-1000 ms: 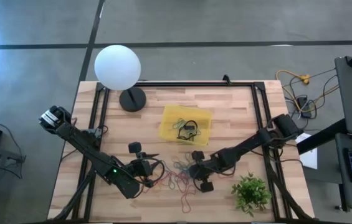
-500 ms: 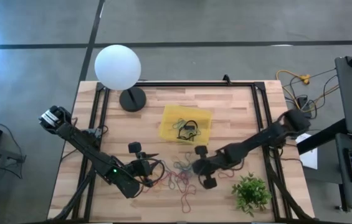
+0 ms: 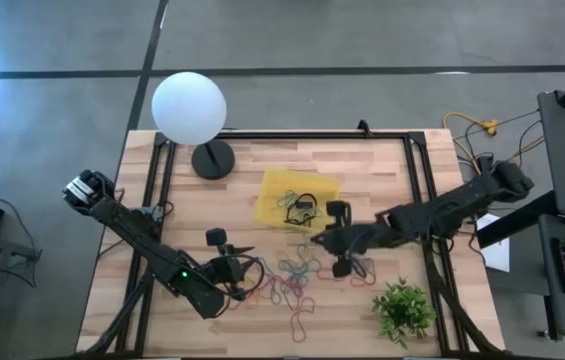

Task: Pick and place rubber bands into bin
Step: Put the blue rubber band into the yellow bin, then put the yellow rubber band into the yellow bin

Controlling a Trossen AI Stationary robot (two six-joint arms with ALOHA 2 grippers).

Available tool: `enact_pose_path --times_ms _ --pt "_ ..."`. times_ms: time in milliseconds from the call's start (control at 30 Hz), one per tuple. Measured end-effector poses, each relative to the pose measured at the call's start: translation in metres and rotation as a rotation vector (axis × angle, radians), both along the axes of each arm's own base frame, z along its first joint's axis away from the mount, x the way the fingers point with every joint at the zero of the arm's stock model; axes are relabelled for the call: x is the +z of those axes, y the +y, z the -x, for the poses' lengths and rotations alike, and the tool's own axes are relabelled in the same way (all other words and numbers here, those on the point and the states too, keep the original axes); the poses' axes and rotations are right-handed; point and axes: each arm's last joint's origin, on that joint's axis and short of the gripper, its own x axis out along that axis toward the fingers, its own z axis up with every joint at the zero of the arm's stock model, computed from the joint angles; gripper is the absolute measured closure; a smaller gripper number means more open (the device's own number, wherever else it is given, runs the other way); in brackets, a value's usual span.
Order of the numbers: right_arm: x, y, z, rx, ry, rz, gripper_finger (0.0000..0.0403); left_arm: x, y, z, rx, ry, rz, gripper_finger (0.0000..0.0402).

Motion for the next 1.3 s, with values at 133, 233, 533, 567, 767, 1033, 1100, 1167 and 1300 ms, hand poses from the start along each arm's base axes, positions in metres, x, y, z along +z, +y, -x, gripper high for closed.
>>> enact_pose_path --times_ms 133,233,533,567,767,1033,1100,1167,1300 --pt "0.01 -0.024 0.0 -0.059 -0.032 0.046 0.0395 0.0 0.0 0.0 0.0 -0.001 0.001 0.0285" --pt "0.011 -0.045 -0.004 -0.114 -0.029 0.071 0.0395 0.0 0.0 0.0 0.0 -0.001 0.001 0.0285" --pt "-0.01 -0.101 -0.02 -0.203 0.06 0.043 0.0395 0.0 0.0 0.0 0.0 -0.002 0.001 0.0285" --pt "-0.014 -0.106 -0.022 -0.21 0.073 0.033 0.0395 0.0 0.0 0.0 0.0 -0.001 0.001 0.0285" --pt "-0.041 -0.133 -0.032 -0.281 0.162 -0.04 0.0394 -0.002 0.0 0.001 0.0 0.003 -0.002 0.0285" --pt "-0.076 -0.141 -0.041 -0.249 0.276 -0.137 0.0348 -0.003 0.001 0.001 0.0 0.006 -0.005 0.0285" --pt "-0.08 -0.141 -0.042 -0.254 0.288 -0.137 0.0323 -0.003 0.001 0.001 0.0 0.006 -0.005 0.0285" --pt "-0.08 -0.142 -0.042 -0.257 0.289 -0.136 0.0297 -0.003 0.001 0.001 0.0 0.007 -0.005 0.0285" --pt "-0.073 -0.141 -0.039 -0.256 0.282 -0.136 0.0257 -0.003 0.001 0.001 -0.002 0.009 -0.004 0.0285"
